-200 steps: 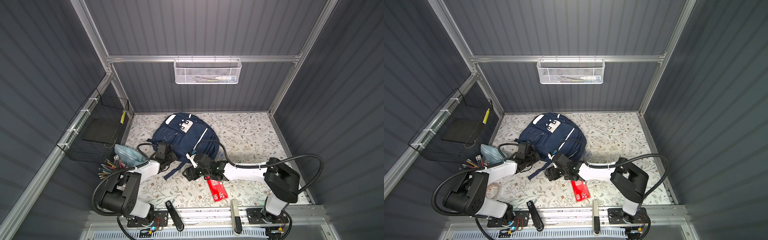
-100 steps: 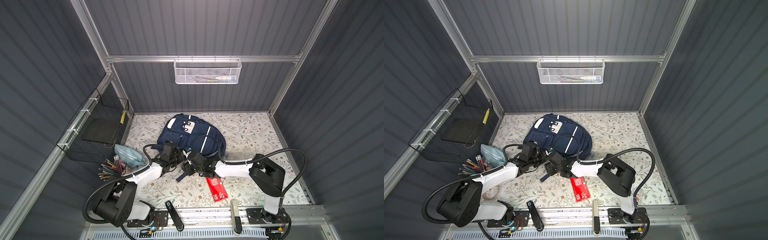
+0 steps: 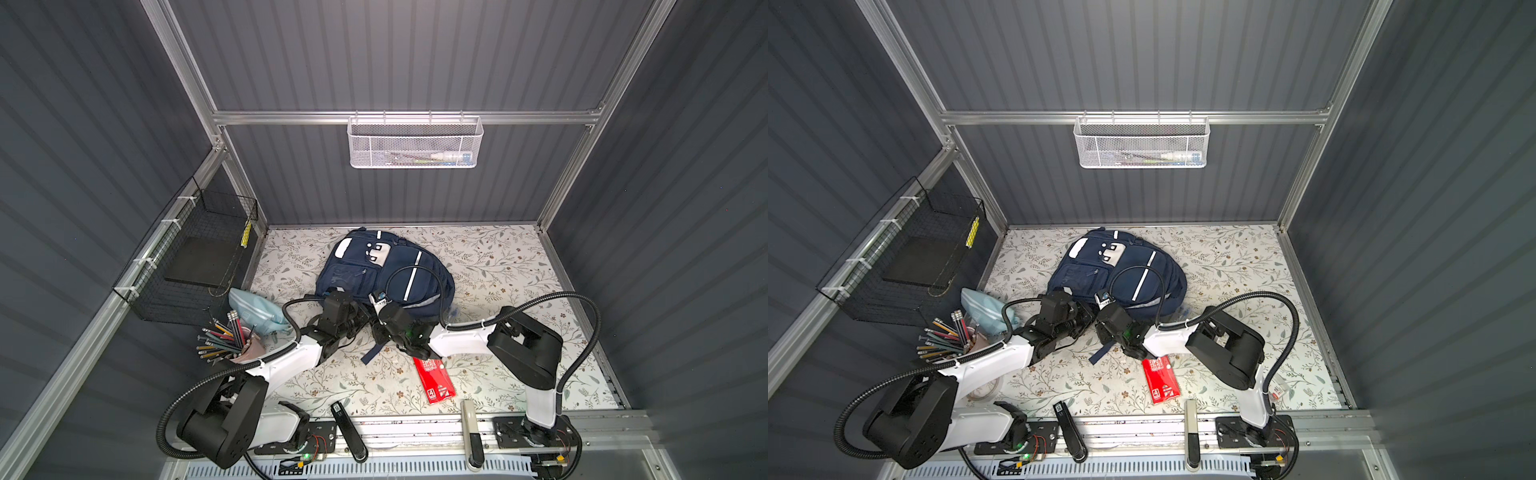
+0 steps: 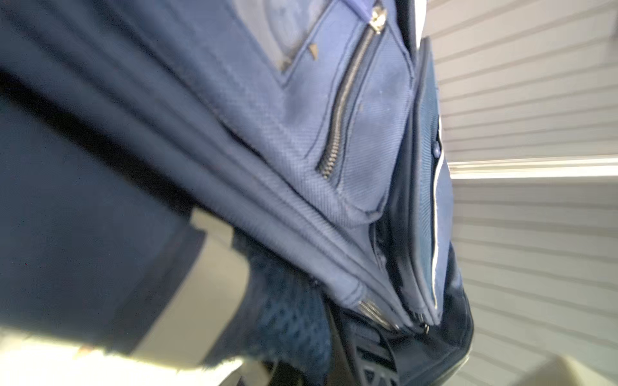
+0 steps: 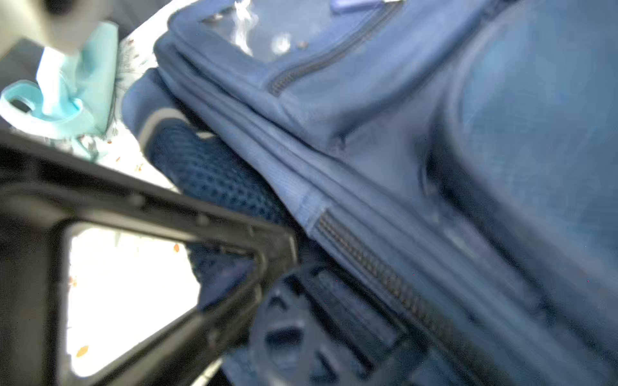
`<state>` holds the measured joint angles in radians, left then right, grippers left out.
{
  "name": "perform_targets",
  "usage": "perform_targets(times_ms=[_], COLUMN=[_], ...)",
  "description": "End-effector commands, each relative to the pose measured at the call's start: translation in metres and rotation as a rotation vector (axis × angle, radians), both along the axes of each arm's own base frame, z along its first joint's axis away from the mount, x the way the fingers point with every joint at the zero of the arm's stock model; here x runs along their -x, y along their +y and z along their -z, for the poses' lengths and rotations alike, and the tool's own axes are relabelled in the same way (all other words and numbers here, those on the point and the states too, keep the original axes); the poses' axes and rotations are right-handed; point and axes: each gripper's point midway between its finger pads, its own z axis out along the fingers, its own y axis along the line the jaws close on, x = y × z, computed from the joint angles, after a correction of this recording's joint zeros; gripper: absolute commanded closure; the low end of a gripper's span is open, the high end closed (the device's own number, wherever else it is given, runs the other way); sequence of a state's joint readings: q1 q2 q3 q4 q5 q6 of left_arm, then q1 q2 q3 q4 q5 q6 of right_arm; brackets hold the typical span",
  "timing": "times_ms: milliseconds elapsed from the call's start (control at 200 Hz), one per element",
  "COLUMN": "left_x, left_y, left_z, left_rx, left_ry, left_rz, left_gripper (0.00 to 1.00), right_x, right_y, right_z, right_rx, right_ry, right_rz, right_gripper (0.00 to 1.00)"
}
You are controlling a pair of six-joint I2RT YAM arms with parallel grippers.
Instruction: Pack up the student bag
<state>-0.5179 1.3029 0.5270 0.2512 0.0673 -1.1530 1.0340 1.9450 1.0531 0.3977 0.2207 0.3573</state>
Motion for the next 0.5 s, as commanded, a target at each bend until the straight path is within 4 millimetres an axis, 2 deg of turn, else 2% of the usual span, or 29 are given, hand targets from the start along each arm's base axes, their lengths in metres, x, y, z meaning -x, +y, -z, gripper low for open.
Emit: perform_targets(times_ms=[0, 135, 260, 495], left_x=[0.013, 0.01, 0.006, -0.003], left_y=[-0.02, -0.012, -0.004, 0.013], left_z=[-0.012, -0.01, -0.004, 0.001], left_rx=[0.048, -0.012, -0.052, -0.07], left_ry=[-0.001, -0.011, -0.012, -0.013], left_rz=[0.097, 0.076, 0.063, 0.033], left_gripper=[1.0, 1.0, 1.0, 1.0], right_x=[-0.028, -0.01, 0.005, 0.019], right_y=[-0.005, -0.023, -0.046, -0.094], right_z=[-0.033, -0.029, -0.02, -0.003], right_rx=[-0.086, -0.065, 0.0, 0.065], right_ry=[-0.084, -0.044, 0.021, 0.15], right_rz=[0.074, 0.045, 0.048, 0.083], right_gripper=[0.9, 1.0, 1.0, 1.0])
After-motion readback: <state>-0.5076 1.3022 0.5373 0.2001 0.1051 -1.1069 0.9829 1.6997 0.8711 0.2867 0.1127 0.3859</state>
